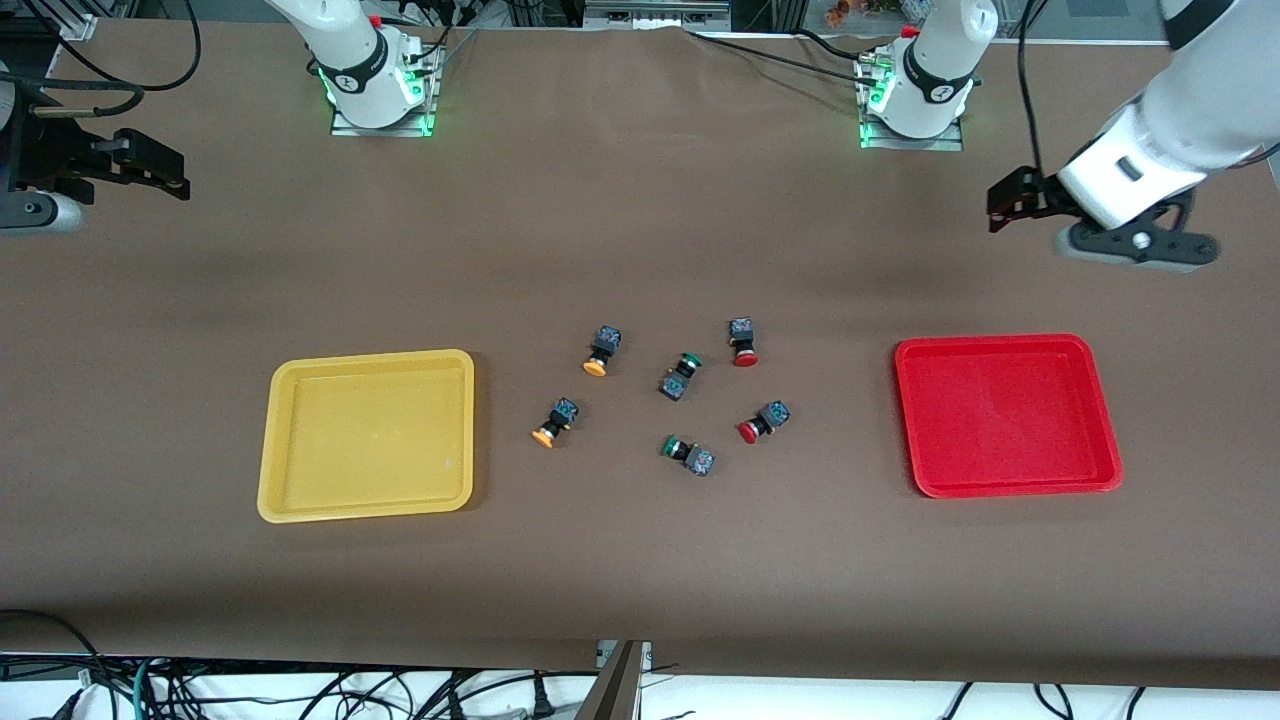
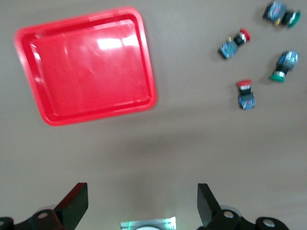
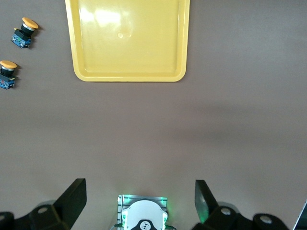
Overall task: Place red and yellow buttons in trays
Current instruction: 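Move both grippers out from rest toward the buttons between the trays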
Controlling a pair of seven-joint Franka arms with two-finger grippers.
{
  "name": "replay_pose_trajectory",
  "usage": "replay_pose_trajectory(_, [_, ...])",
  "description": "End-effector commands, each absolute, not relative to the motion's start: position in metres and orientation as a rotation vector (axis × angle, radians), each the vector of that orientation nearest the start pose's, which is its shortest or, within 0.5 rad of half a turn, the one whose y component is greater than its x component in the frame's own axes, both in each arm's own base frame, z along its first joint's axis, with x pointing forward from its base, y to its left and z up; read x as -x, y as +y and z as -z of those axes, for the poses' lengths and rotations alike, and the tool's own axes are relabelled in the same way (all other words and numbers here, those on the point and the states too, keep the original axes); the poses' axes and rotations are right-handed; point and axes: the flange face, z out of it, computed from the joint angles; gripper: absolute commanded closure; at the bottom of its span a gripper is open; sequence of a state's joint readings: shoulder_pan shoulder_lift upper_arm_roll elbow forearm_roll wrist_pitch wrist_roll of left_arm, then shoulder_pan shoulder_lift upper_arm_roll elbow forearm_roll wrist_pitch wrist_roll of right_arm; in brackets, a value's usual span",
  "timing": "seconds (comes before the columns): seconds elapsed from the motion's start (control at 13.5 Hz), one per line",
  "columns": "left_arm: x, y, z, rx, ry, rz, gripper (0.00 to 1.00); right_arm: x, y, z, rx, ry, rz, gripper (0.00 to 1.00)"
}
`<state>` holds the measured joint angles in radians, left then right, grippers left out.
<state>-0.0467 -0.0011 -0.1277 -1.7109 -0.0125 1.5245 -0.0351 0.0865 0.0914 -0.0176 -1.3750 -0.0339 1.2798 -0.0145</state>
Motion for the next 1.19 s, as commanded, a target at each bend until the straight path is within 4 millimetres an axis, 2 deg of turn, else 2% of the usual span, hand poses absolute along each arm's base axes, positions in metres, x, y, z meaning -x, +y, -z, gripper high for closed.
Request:
replay_pose_trajectory(0.0, [-0.557, -0.123, -0.491, 3.114, 0.264, -0.469, 0.00, -0.560, 0.032, -0.638, 3.172, -0.105, -0.272, 0.00])
replay_pose_trajectory(0.07, [-0.572, -0.129, -0.466, 3.122, 0.281, -0.474, 0.00, -0.561, 0.032, -0.637, 3.170, -0.106, -0.271, 0.00])
replay_pose_trajectory(0.15, [-0.593, -0.137, -0.427, 3.132, 0.310, -0.438, 0.00, -0.560, 0.033, -0.640, 3.172, -0.108, -0.254, 0.00])
replay_pose_trajectory(0.22, [-0.603, -0.146, -0.402, 3.146, 0.344, -0.417, 0.00, -0.562, 0.034, -0.638, 3.171, -0.111, -0.254, 0.00])
replay_pose_trajectory(0.3, [-0.611, -0.163, -0.383, 3.160, 0.429, -0.383, 0.00, -0.563, 0.037, -0.636, 3.176, -0.115, -0.254, 0.00])
replay_pose_trajectory(0.37, [-0.619, -0.177, -0.375, 3.170, 0.526, -0.337, 0.00, -0.571, 0.041, -0.626, 3.179, -0.126, -0.244, 0.00])
replay_pose_trajectory(0.45, [-0.622, -0.196, -0.361, 3.159, 0.662, -0.340, 0.00, -0.581, 0.043, -0.606, 3.173, -0.140, -0.297, 0.00])
replay_pose_trajectory(0.52, [-0.630, -0.217, -0.343, 3.145, 0.785, -0.347, 0.00, -0.587, 0.046, -0.593, 3.173, -0.148, -0.322, 0.00])
replay_pose_trajectory(0.67, [-0.650, -0.251, -0.304, 3.107, 0.976, -0.361, 0.00, -0.604, 0.050, -0.556, 3.170, -0.162, -0.398, 0.00])
replay_pose_trajectory(0.74, [-0.657, -0.258, -0.285, 3.104, 1.044, -0.370, 0.00, -0.610, 0.049, -0.543, 3.156, -0.166, -0.427, 0.00])
replay_pose_trajectory(0.82, [-0.667, -0.263, -0.275, 3.088, 1.138, -0.316, 0.00, -0.617, 0.052, -0.527, 3.147, -0.148, -0.438, 0.00])
replay_pose_trajectory(0.97, [-0.675, -0.286, -0.268, 2.902, 1.428, -0.062, 0.00, -0.632, 0.078, -0.496, 3.144, -0.107, -0.420, 0.00])
replay_pose_trajectory(1.04, [-0.674, -0.293, -0.260, 2.823, 1.495, -0.017, 0.00, -0.638, 0.096, -0.483, 3.146, -0.041, -0.398, 0.00])
replay_pose_trajectory(1.11, [-0.669, -0.297, -0.245, 2.813, 1.510, -0.043, 0.00, -0.645, 0.117, -0.467, 3.153, 0.020, -0.376, 0.00])
